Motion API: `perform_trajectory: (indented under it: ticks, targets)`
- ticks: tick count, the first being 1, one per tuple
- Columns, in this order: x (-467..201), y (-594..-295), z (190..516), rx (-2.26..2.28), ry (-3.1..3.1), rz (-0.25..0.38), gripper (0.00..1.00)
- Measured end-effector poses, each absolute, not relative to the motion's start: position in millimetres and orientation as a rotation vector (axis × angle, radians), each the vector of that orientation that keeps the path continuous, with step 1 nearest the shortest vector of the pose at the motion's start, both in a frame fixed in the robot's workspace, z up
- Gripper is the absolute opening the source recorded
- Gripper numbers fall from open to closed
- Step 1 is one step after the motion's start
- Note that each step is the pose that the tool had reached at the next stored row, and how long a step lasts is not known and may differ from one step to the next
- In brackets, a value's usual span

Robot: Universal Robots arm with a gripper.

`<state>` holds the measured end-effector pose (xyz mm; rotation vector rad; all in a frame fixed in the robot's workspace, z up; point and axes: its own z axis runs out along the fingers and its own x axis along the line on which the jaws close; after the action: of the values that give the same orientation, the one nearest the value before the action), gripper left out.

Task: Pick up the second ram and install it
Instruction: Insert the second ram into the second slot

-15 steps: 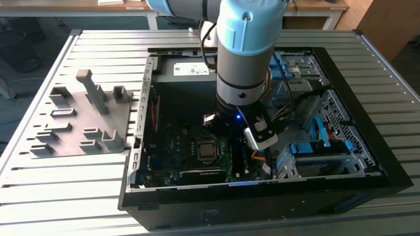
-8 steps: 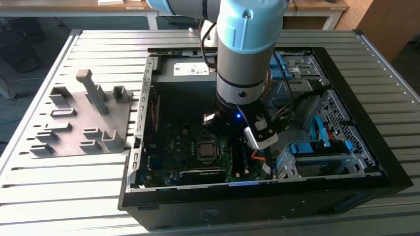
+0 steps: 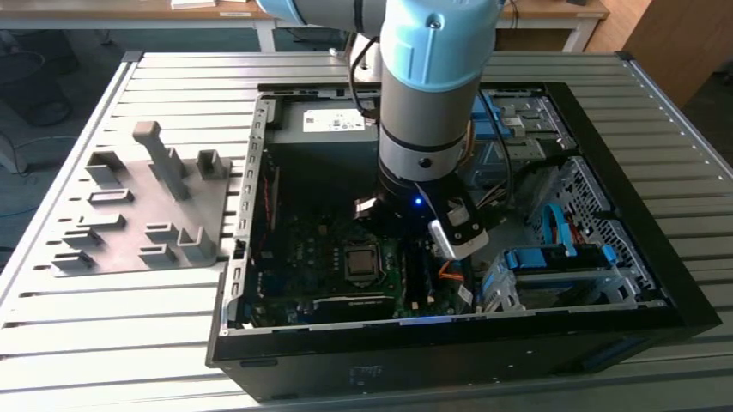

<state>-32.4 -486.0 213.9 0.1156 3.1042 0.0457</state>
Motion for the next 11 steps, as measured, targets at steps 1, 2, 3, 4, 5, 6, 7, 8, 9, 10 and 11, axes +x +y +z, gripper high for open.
perform_trajectory:
  ticks: [1,2,3,4,5,6,7,8,9,10,11]
  targets:
    - [-32.0,-486.0,214.0,0.113,3.105,0.045,0.14]
    - [-31.7,-486.0,214.1,0.11,3.106,0.044,0.14]
    - [-31.5,-486.0,214.3,0.107,3.106,0.043,0.14]
    - [-31.4,-485.9,214.8,0.104,3.107,0.042,0.14]
    - [-31.3,-485.9,215.7,0.103,3.108,0.041,0.14]
    - [-31.2,-485.9,216.8,0.102,3.108,0.041,0.14]
    - [-30.9,-485.8,217.3,0.101,3.108,0.041,0.14]
    - [-30.8,-485.8,217.3,0.101,3.109,0.041,0.14]
    - [-30.5,-485.8,217.4,0.101,3.11,0.041,0.14]
    - [-30.1,-485.8,217.4,0.1,3.111,0.041,0.14]
    - [-29.7,-485.8,217.5,0.099,3.113,0.041,0.14]
